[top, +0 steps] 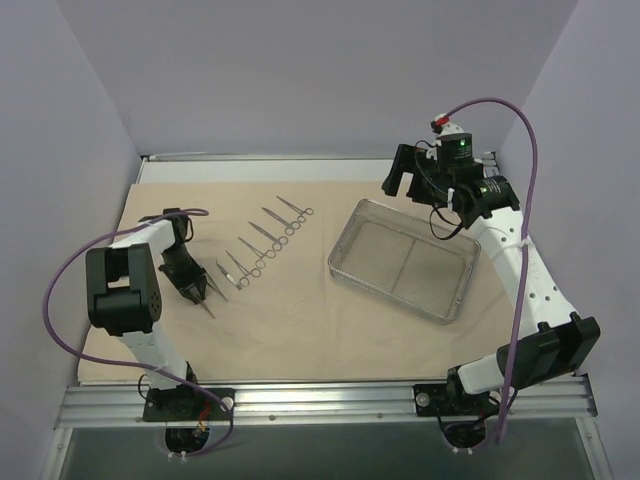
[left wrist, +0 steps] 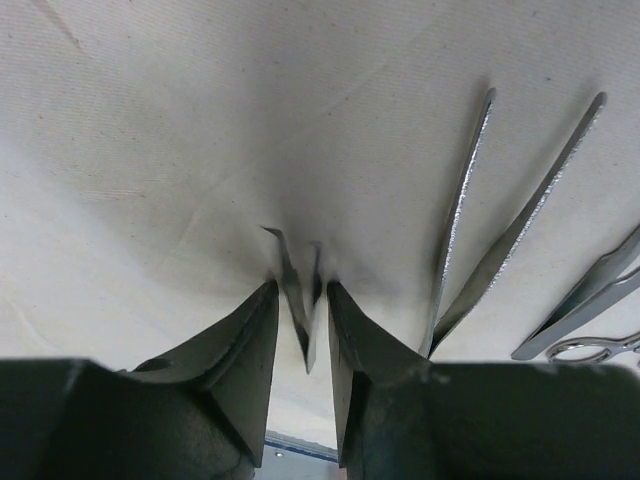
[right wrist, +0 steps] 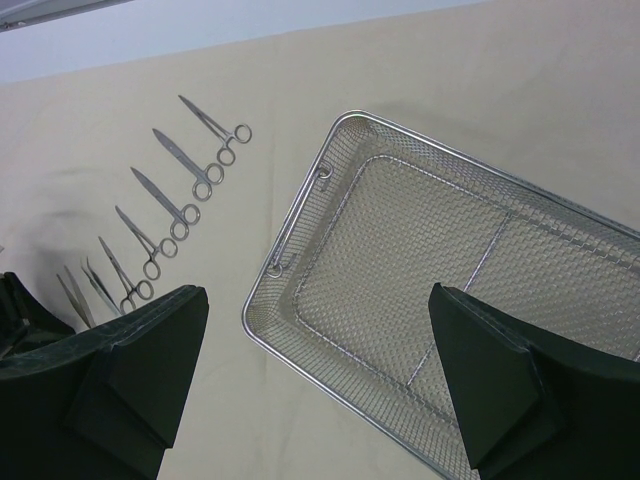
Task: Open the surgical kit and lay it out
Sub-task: Place the medical item in the surgical kit, then reset both arms
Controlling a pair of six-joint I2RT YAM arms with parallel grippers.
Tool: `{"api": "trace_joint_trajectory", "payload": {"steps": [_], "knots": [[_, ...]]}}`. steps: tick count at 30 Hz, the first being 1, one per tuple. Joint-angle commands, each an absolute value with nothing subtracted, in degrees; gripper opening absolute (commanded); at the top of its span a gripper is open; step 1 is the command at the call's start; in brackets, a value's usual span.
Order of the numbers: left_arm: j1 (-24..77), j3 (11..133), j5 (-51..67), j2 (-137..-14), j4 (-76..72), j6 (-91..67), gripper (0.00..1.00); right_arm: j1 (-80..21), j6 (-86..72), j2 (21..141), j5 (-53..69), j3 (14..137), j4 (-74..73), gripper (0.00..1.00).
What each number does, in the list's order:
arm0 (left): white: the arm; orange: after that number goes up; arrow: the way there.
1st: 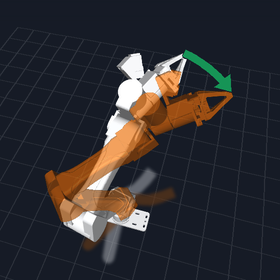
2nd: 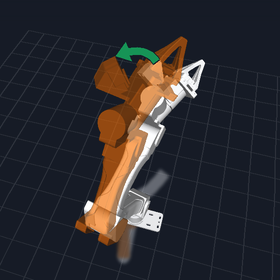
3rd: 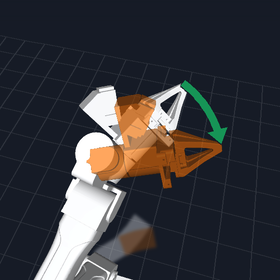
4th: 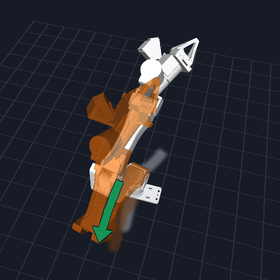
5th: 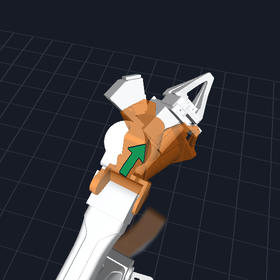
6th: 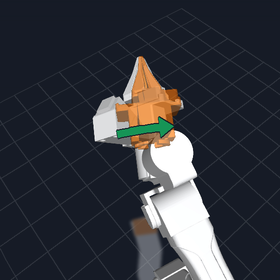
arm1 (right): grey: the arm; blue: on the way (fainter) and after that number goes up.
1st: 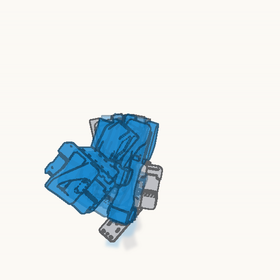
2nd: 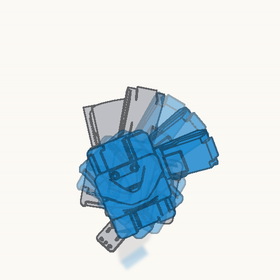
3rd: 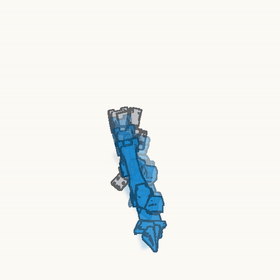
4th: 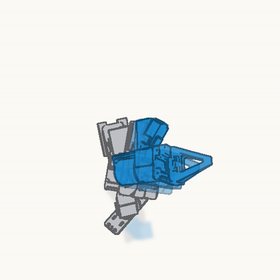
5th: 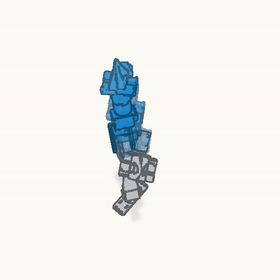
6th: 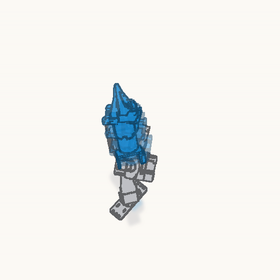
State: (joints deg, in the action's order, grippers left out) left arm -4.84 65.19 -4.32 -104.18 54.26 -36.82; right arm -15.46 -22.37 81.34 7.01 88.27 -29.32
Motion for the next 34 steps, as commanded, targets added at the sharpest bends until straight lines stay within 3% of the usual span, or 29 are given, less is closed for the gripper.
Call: {"api": "trace_joint_trajectory", "payload": {"steps": [1, 4, 10, 17, 18, 19, 28, 31, 34], "knots": [[-5.3, 65.9, -6.2, -105.6, 52.8, -36.9, 0.37, -15.1, -21.4, 81.7, 7.6, 88.0, -28.0, 1.00], [-5.3, 65.9, -5.5, -104.7, 53.3, -36.9, 0.40, -15.0, -21.4, 81.7, 7.8, 87.9, -27.8, 1.00], [-5.3, 67.2, -5.1, -101.9, 55.4, -37.5, 0.65, -15.0, -21.5, 81.7, 8.8, 87.3, -27.4, 1.00], [-4.6, 72.8, -4.4, -93.0, 60.8, -35.8, 0.73, -14.9, -20.6, 81.9, 7.3, 86.4, -30.4, 1.00], [-4.6, 73.2, -4.2, -89.5, 61.3, -35.6, 0.98, -14.8, -20.9, 81.7, 6.6, 85.7, -30.8, 1.00], [-4.5, 73.6, -4.0, -87.9, 62.5, -35.5, 0.94, -14.5, -21.3, 81.4, 6.0, 84.3, -31.1, 1.00], [-0.9, 79.0, -3.4, -76.5, 65.5, -34.7, 0.94, -13.9, -26.9, 76.0, 12.7, 68.6, -27.3, 1.00], [4.9, 79.4, 0.0, -73.7, 63.0, -34.1, 0.94, -13.9, -27.7, 71.9, 15.0, 61.8, -23.7, 1.00], [8.9, 74.3, 13.6, -68.4, 51.8, -33.7, 0.94, -13.9, -29.1, 66.2, 19.0, 53.6, -16.6, 1.00]]}}
